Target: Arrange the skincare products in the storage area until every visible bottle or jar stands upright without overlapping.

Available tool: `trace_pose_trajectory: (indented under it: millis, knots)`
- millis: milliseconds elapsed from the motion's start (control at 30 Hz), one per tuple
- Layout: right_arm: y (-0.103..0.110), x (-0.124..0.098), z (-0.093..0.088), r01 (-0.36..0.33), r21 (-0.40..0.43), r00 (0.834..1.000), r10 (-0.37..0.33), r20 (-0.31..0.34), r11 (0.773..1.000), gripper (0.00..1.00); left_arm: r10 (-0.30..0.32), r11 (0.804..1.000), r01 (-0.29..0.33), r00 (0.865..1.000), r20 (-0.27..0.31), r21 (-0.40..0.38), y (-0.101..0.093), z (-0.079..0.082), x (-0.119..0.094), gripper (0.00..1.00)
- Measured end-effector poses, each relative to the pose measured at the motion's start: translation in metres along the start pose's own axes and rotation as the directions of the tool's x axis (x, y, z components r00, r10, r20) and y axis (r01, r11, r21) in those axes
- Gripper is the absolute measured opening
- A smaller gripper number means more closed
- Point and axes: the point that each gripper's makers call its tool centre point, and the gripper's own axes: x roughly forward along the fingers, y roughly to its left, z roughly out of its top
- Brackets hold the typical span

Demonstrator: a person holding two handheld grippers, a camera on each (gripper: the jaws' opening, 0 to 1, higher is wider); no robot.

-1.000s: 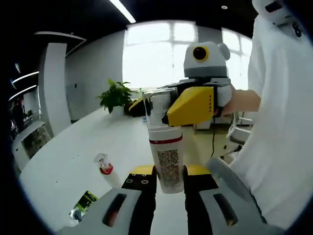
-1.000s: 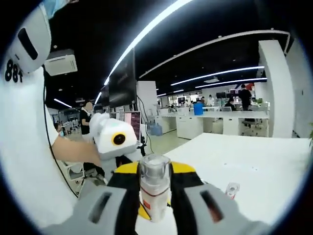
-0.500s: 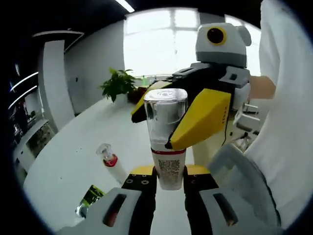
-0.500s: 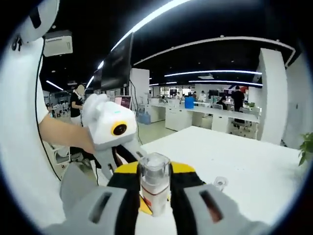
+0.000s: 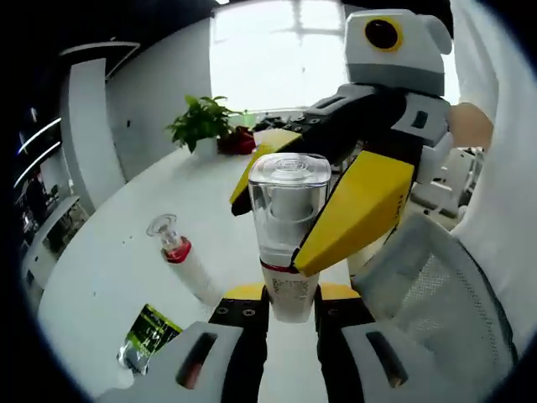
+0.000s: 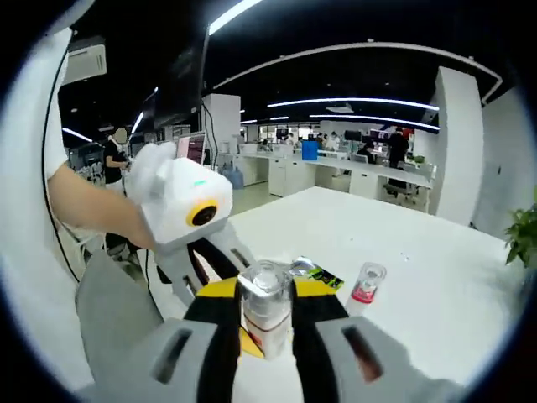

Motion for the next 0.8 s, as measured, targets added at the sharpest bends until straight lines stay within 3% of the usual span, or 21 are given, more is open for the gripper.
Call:
trace_pose_trajectory:
  millis: [267, 800]
  knots:
    - [-0.012, 0.015, -0.032, 0.031, 0.010, 0.998, -0.030, -0.055, 0.999, 0.22, 0.000, 1.000, 0.000, 0.998, -0.057, -0.001, 0.011, -0.026, 0.023, 0.17]
    - [-0.027, 0.036, -0.085, 0.081, 0.064, 0.985, -0.070, -0.159, 0.995, 0.22, -0.019, 1.000, 0.017, 0.994, -0.104, -0.019, 0.021, -0.067, 0.061, 0.17]
